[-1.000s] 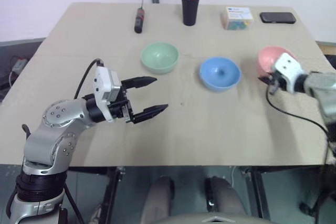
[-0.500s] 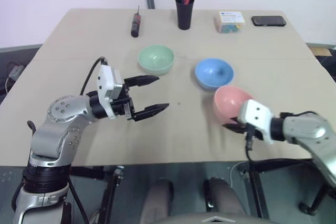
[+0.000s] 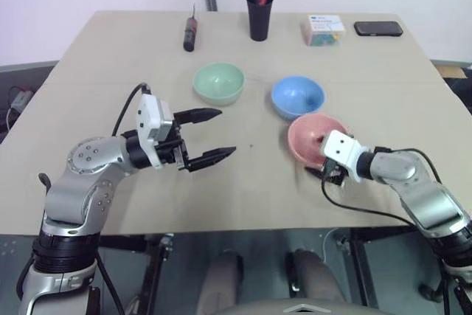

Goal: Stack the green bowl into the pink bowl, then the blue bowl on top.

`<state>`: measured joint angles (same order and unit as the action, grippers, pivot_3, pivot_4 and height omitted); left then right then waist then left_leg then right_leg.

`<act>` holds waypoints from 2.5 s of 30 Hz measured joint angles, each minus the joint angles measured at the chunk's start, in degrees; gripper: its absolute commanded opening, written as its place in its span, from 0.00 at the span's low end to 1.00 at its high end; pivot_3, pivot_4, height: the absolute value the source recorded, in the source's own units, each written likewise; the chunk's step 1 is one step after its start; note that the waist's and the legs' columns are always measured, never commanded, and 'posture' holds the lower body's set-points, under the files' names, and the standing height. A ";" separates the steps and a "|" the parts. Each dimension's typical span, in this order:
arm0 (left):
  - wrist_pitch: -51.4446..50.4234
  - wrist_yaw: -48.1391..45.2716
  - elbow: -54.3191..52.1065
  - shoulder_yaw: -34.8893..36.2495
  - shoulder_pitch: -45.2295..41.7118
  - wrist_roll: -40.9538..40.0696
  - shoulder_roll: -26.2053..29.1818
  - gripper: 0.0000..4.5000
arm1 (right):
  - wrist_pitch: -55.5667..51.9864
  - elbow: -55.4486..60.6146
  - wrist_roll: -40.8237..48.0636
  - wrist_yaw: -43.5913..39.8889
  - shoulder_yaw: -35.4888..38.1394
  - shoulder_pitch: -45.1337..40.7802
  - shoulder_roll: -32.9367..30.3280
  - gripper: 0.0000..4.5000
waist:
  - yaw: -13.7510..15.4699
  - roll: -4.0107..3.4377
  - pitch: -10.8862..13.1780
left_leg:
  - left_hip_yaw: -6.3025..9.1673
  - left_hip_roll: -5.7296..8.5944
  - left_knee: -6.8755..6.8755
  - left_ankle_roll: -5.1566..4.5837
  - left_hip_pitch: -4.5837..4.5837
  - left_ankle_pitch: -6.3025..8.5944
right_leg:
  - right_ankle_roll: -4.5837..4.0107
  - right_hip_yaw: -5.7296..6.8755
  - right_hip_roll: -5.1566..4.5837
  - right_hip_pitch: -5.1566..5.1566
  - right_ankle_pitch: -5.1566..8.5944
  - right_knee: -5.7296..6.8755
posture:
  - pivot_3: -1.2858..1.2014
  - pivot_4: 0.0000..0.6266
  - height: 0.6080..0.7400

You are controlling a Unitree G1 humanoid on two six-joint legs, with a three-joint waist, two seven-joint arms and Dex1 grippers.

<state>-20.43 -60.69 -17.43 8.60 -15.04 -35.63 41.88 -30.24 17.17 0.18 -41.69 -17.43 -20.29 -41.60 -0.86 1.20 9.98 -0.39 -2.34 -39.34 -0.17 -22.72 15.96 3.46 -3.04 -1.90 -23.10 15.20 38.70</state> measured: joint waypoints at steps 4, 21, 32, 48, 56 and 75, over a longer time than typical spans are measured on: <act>0.00 0.37 0.00 0.00 0.01 0.00 -0.01 1.00 | 0.23 0.04 0.54 -2.68 0.55 0.01 -1.58 0.98 | 0.25 0.00 0.00 | 0.02 0.01 0.00 0.00 -0.08 0.00 | 0.00 0.03 -0.02 0.00 0.00 -0.09 | 0.52 0.24 1.00; 0.45 2.15 -0.29 0.41 1.76 0.65 -1.06 1.00 | -8.73 -0.93 11.64 -3.52 6.82 -17.94 3.20 0.98 | -0.10 0.00 0.02 | 0.04 0.03 0.03 0.00 -0.09 0.00 | -0.01 0.00 -0.04 -0.07 -0.01 -0.05 | 0.52 0.24 1.00; -3.70 24.28 1.31 0.43 -3.32 18.54 0.21 1.00 | 8.78 -9.07 15.95 -6.81 6.91 -20.52 17.17 0.98 | 0.41 -0.01 0.02 | 0.41 0.12 -0.03 0.02 -1.10 -0.01 | -0.02 0.34 -0.15 -0.86 -0.02 -0.07 | 0.52 0.24 1.00; 8.34 9.78 34.94 -27.81 -36.94 41.82 0.23 1.00 | -2.80 9.79 23.12 -1.81 23.91 0.03 3.98 0.98 | 1.56 -0.09 0.07 | 0.50 0.16 -0.08 0.07 -1.05 -0.06 | -0.03 0.52 -0.06 -0.69 -0.01 -0.08 | 0.52 0.24 1.00; 18.57 7.02 52.46 -33.52 -44.80 50.09 -5.96 0.61 | -7.20 17.27 25.08 3.68 27.50 4.33 3.11 1.00 | 0.43 -0.09 0.07 | 0.47 0.15 -0.09 0.06 -1.07 -0.05 | -0.02 0.48 -0.06 -0.70 -0.01 -0.07 | 0.52 0.24 1.00; 20.30 -6.36 51.57 -29.92 -47.95 46.94 -7.19 0.02 | -8.03 22.06 28.03 6.27 35.78 14.88 0.15 1.00 | 0.45 -0.07 0.08 | 0.54 0.15 -0.10 0.06 -1.14 -0.06 | -0.02 0.52 -0.08 -0.70 -0.01 -0.06 | 0.52 0.24 1.00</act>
<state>-0.13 -67.06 34.14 -21.33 -62.99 11.31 34.69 -38.27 39.23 28.21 -35.42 18.35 -5.41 -41.45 -0.40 1.13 10.07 0.15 -2.19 -39.44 -0.11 -23.86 15.90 3.44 -2.53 -1.98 -23.79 15.19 38.65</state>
